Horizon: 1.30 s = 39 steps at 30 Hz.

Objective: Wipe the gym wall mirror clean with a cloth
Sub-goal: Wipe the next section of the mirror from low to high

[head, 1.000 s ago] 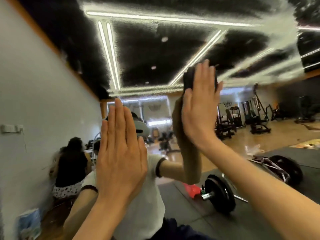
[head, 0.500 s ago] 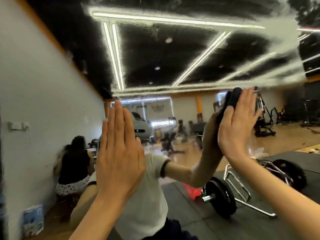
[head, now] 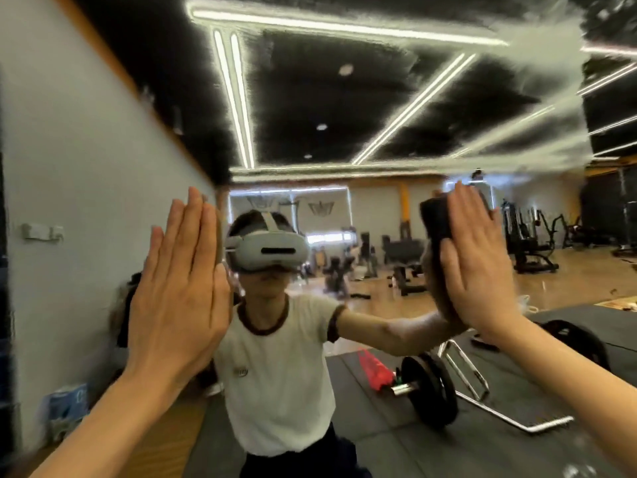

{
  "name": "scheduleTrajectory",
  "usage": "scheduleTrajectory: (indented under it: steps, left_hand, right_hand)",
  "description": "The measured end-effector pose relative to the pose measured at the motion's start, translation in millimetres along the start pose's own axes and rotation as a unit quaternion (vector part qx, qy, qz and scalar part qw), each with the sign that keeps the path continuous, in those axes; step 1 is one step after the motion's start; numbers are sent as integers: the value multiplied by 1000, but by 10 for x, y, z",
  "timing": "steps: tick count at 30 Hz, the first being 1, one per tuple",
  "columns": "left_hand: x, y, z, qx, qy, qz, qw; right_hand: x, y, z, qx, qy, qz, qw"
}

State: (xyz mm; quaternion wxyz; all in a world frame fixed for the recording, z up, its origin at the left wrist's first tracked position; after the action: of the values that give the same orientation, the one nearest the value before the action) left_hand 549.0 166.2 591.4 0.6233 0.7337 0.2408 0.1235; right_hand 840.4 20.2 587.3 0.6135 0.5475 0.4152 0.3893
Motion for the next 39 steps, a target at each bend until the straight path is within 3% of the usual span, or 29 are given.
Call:
scheduleTrajectory:
  steps: [2, 4, 6, 8, 9, 11, 13, 16, 19, 20, 22, 24, 26, 27, 29, 32, 34, 35, 36, 39]
  left_hand:
    - [7, 5, 43, 4, 1, -10, 1000]
    - [56, 28, 191, 5, -10, -10, 1000]
    - [179, 91, 452, 13, -33, -9, 999]
    - [337, 200, 724, 14, -72, 1, 997]
    - [411, 272, 838, 8, -90, 12, 996]
    - [568, 403, 1011, -9, -105, 17, 994]
    - [728, 468, 1102, -12, -78, 6, 997]
    - [862, 473, 1138, -2, 4, -4, 1000]
    - [882, 469, 1142, 2, 30, -6, 1000]
    - [882, 472, 1144, 1, 32, -8, 999]
    - [886, 472, 1145, -2, 31, -17, 999]
    - [886, 472, 1137, -3, 31, -26, 999]
    - [892, 476, 1130, -3, 38, -31, 999]
    - [897, 475, 1128, -3, 41, -31, 999]
    - [901, 478, 1125, -2, 44, -30, 999]
    - [902, 474, 1137, 3, 47, -22, 999]
    - [897, 472, 1143, 2, 45, -18, 999]
    - [893, 473, 1149, 1, 44, -16, 999]
    - [887, 472, 1158, 2, 44, -15, 999]
    - [869, 482, 1163, -3, 39, -18, 999]
  right_hand:
    - [-6, -38, -5, 122, 25, 37, 992]
    - [-3, 15, -418, 145, 55, 74, 985]
    - [53, 66, -1087, -13, 64, 59, 996]
    - [126, -42, -1466, -218, 50, 27, 974]
    - [148, -68, -1396, -281, 36, 22, 959]
    - [140, -44, -963, -313, 10, 14, 949]
    - [110, -21, -330, -246, 4, -2, 969]
    - [17, -129, 630, -54, 8, 26, 998]
    - [-5, -194, 775, 143, 41, 75, 986]
    - [6, -149, 611, 166, 47, 89, 981]
    - [27, 5, 91, 82, 49, 98, 991]
    - [65, 78, -364, -117, 24, 73, 990]
    - [52, 132, -236, -246, 0, 44, 968]
    - [31, 156, -27, -256, -1, 38, 966]
    - [-1, 183, 585, -159, 12, 31, 987]
    - [-78, 47, 1370, 97, 24, 57, 993]
    - [-104, 25, 1244, 209, 41, 100, 972]
    - [-120, 91, 1006, 206, 54, 121, 969]
    - [-122, 187, 684, 159, 70, 132, 976]
    - [-25, 339, -282, -127, 50, 91, 987]
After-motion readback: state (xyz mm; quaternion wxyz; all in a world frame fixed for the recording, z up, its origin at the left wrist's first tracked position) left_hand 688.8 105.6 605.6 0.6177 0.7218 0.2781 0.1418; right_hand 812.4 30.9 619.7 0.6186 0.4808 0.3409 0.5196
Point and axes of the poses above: each hand's wrist, its own y-axis towards the middle knuckle, its own x-axis out of the palm, z = x × y, the point moved 7 cm from there along y, towards the middle knuckle, and after that the axes turned 8 degrees about -y, right-handed, at the moved point
